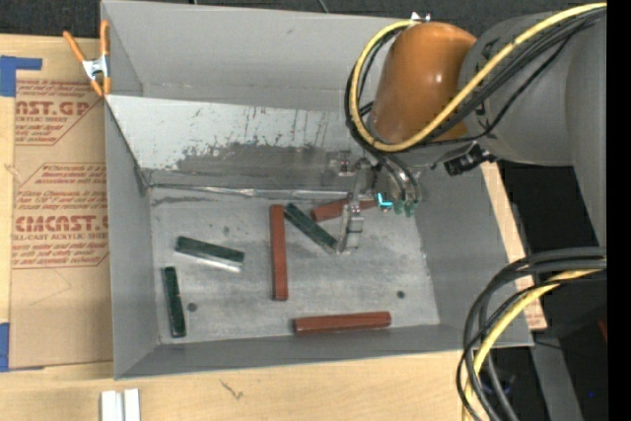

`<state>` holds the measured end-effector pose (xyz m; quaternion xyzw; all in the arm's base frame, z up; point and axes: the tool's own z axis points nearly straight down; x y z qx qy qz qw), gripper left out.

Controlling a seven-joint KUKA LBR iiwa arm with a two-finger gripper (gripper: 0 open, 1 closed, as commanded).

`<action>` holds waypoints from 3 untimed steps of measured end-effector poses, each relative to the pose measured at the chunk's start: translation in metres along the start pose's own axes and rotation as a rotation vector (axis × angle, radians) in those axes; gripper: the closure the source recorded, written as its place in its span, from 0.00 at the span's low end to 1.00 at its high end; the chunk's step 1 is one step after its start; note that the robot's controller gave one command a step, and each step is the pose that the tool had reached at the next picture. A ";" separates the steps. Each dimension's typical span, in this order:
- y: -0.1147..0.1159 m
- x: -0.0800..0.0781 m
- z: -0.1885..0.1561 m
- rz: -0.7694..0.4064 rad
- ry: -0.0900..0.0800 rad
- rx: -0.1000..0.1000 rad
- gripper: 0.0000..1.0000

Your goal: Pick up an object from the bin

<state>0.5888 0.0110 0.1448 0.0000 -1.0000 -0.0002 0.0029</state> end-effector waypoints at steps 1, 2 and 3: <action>0.000 -0.002 -0.005 0.000 -0.007 0.000 0.00; -0.007 0.001 0.075 0.078 -0.006 -0.001 1.00; -0.007 0.001 0.075 0.078 -0.006 -0.001 1.00</action>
Offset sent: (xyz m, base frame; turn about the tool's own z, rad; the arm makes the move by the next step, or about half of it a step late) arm -0.0018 -0.0086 -0.0748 0.0797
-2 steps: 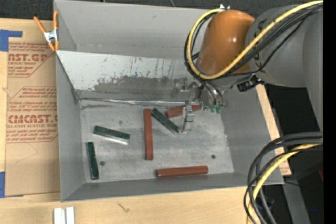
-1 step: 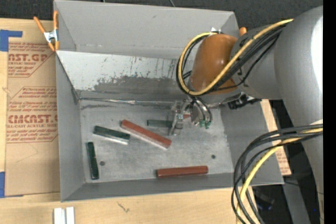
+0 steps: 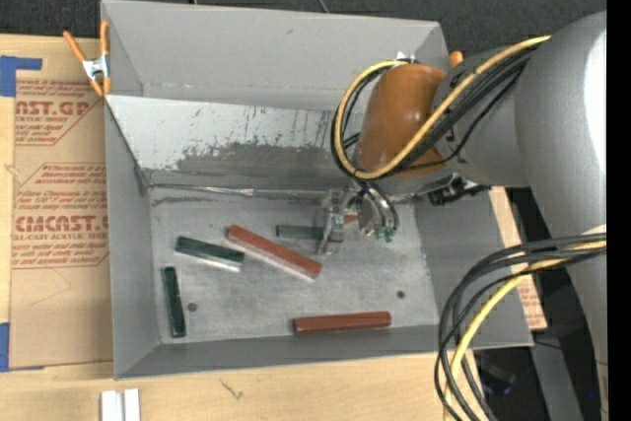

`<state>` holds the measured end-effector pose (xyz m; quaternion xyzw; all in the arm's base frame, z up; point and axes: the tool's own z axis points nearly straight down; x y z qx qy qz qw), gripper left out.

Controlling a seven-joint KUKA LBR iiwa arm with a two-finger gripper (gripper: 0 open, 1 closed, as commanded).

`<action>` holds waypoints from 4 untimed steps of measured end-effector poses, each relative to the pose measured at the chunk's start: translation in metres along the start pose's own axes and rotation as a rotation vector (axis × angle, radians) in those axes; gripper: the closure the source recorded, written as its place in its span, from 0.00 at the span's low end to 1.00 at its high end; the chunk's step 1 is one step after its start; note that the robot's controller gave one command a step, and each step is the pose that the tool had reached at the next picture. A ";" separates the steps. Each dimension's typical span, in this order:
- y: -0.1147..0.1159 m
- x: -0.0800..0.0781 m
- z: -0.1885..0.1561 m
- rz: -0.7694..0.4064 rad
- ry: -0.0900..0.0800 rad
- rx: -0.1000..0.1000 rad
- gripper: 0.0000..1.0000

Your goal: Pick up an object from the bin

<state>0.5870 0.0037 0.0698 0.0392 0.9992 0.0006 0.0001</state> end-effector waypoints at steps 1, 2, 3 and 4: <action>-0.001 -0.004 -0.090 -0.012 0.002 0.001 0.00; -0.002 -0.008 -0.131 -0.017 -0.011 0.000 0.00; -0.002 -0.007 -0.128 -0.017 -0.008 0.000 0.00; 0.014 0.016 -0.097 -0.057 0.010 0.002 0.00</action>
Offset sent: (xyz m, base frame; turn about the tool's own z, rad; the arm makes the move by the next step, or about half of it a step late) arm 0.0000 0.0000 0.0000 0.0000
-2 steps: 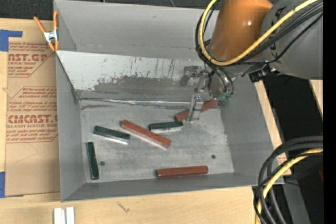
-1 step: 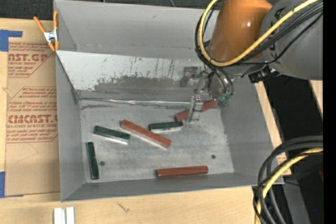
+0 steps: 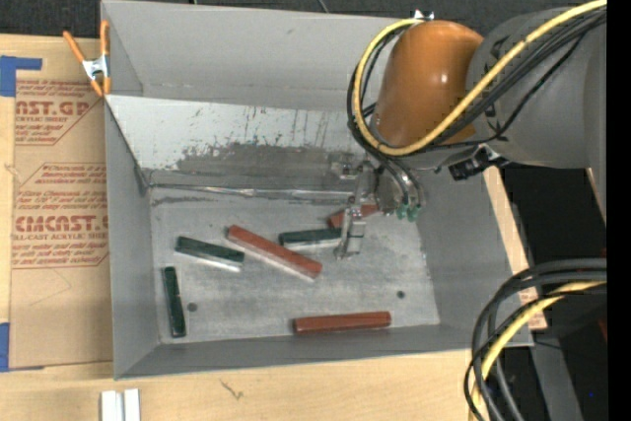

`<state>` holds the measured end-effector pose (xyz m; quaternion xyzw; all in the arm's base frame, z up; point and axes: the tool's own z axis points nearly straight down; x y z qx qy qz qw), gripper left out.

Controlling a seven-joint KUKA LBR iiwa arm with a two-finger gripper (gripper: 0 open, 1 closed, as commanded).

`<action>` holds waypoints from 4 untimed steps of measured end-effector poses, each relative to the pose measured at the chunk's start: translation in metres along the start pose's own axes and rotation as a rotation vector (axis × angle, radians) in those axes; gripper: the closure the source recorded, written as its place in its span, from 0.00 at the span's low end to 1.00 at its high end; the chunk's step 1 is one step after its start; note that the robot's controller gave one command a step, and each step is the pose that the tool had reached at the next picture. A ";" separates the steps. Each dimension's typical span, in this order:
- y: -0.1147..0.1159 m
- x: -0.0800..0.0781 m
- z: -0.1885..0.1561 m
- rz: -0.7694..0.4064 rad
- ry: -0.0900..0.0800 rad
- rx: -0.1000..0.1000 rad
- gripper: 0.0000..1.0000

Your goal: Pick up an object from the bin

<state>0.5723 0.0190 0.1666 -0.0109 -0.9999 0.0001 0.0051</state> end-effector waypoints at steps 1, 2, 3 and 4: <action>0.001 -0.018 0.096 -0.144 -0.011 0.000 1.00; 0.001 -0.018 0.096 -0.144 -0.011 0.000 1.00; 0.004 -0.001 0.054 -0.178 -0.006 0.000 1.00; 0.012 -0.016 -0.034 -0.157 -0.013 0.000 1.00</action>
Offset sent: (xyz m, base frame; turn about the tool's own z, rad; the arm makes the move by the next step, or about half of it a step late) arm 0.0000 0.0000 0.0000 0.0000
